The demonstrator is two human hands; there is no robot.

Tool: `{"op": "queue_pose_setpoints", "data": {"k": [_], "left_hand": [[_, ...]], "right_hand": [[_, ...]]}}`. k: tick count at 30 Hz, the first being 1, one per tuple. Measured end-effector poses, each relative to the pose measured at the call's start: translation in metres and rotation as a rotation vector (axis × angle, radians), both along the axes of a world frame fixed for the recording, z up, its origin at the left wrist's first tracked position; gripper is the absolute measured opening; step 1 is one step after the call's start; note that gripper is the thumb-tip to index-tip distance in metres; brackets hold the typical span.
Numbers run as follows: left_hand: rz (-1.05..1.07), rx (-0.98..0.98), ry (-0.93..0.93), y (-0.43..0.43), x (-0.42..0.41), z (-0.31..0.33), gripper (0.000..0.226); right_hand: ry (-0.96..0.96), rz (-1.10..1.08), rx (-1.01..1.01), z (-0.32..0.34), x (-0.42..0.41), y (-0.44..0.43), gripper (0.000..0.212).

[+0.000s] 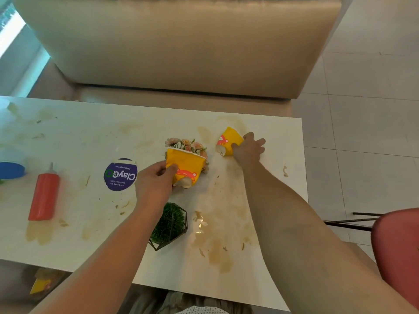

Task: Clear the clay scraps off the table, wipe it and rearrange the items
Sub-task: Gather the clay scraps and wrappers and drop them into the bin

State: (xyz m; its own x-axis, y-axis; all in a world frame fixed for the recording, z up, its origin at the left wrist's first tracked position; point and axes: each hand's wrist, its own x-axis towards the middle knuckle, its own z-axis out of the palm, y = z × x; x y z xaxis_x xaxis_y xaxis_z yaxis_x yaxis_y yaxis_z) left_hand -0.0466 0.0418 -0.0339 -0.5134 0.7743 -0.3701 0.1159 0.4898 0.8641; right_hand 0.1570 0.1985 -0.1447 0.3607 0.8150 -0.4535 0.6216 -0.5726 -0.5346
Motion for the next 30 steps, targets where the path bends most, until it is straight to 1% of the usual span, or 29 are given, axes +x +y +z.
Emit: {"op": "queue_pose_setpoints", "data": {"k": [2,4,7,9,12,13,15,18,20,24,27,30], "left_hand": [[0.007,-0.014,0.016,0.002,0.001,0.0,0.018],[0.025,-0.02,0.016,0.002,0.001,0.002,0.018],[0.051,-0.008,0.008,0.004,0.0,0.007,0.006],[0.065,-0.008,0.01,0.004,-0.003,0.012,0.022],[0.07,0.019,0.061,-0.002,-0.013,0.018,0.029],[0.065,0.023,0.084,-0.005,-0.016,0.018,0.035],[0.074,0.038,0.103,-0.012,-0.025,0.017,0.045],[0.111,0.107,0.161,-0.026,-0.037,0.024,0.052],[0.133,0.147,0.204,-0.037,-0.049,0.026,0.055],[0.159,0.172,0.247,-0.061,-0.077,0.035,0.05],[0.184,0.172,0.324,-0.079,-0.111,0.038,0.044],[0.247,0.161,0.408,-0.096,-0.152,0.04,0.035]], "right_hand": [[0.042,-0.022,0.082,0.001,0.003,-0.009,0.037],[0.117,-0.062,0.161,0.007,0.008,-0.021,0.031],[0.276,-0.111,0.271,0.03,0.015,-0.046,0.015],[0.304,-0.09,0.334,0.048,0.017,-0.067,0.011],[0.311,-0.025,0.416,0.073,0.011,-0.096,0.011],[0.316,0.003,0.438,0.08,0.007,-0.103,0.012],[0.334,0.063,0.468,0.09,-0.003,-0.115,0.018],[0.361,0.144,0.491,0.104,-0.023,-0.129,0.032],[0.379,0.181,0.488,0.113,-0.041,-0.137,0.036],[0.423,0.28,0.486,0.122,-0.086,-0.146,0.033],[0.432,0.369,0.491,0.125,-0.126,-0.148,0.029],[0.405,0.477,0.447,0.127,-0.172,-0.149,0.03]]}}
